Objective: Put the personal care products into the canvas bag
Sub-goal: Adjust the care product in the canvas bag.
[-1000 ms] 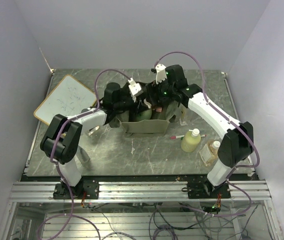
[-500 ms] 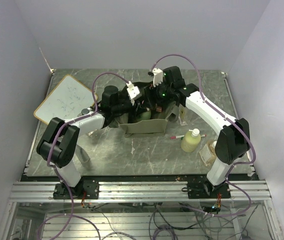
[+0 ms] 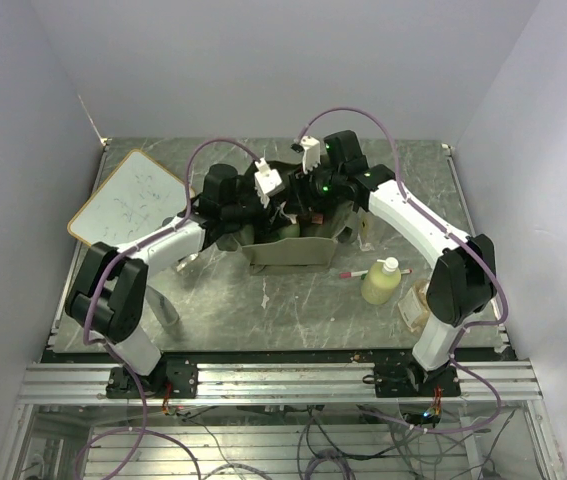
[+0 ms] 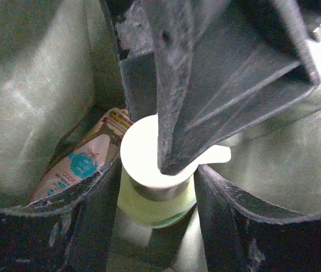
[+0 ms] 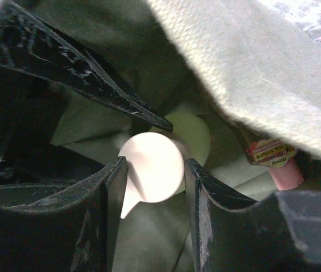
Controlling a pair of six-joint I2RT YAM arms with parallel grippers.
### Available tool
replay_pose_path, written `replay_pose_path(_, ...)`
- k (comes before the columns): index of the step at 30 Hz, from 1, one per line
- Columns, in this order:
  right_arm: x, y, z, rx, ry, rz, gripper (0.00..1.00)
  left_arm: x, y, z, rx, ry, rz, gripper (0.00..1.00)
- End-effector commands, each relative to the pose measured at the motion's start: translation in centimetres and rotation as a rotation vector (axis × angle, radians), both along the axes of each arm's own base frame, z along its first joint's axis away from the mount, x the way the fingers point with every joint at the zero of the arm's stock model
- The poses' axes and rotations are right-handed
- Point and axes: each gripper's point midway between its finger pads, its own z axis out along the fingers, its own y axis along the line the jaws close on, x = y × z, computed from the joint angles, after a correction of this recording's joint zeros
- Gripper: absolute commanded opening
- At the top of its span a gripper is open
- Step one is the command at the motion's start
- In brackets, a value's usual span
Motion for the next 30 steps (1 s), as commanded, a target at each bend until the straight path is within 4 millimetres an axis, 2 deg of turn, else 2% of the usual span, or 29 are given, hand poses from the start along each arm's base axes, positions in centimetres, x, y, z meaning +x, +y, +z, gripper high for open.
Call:
replay_pose_path(1,-0.4,0.8,-0.1,0.003,0.025,0.040,0.45,0.6,0.3,5.5,-0.013,-0.136,-0.003,0.66)
replay_pose_path(5,-0.3,1.1,0.6,0.013,0.011,0.052,0.47,0.0,0.7,6.0,0.003,-0.151,-0.015,0.72)
replay_pose_path(8,0.2,1.0,1.2,0.003,-0.022,0.051,0.52,-0.6,1.0,6.6,0.008,-0.174,-0.023,0.76)
replay_pose_path(15,0.8,0.3,4.3,0.004,-0.132,0.053,0.64,-1.7,1.7,8.6,0.027,-0.203,-0.034,0.84)
replay_pose_path(20,1.4,-1.2,6.8,-0.003,-0.214,0.021,0.67,-2.0,1.9,10.4,-0.007,-0.191,0.000,0.83)
replay_pose_path(23,2.6,-3.4,7.9,-0.019,-0.250,-0.041,0.67,-1.7,1.7,11.0,-0.037,-0.129,0.030,0.82)
replay_pose_path(30,3.2,-6.4,8.9,-0.080,-0.317,-0.079,0.64,-0.5,0.4,9.9,0.003,-0.036,0.107,0.82)
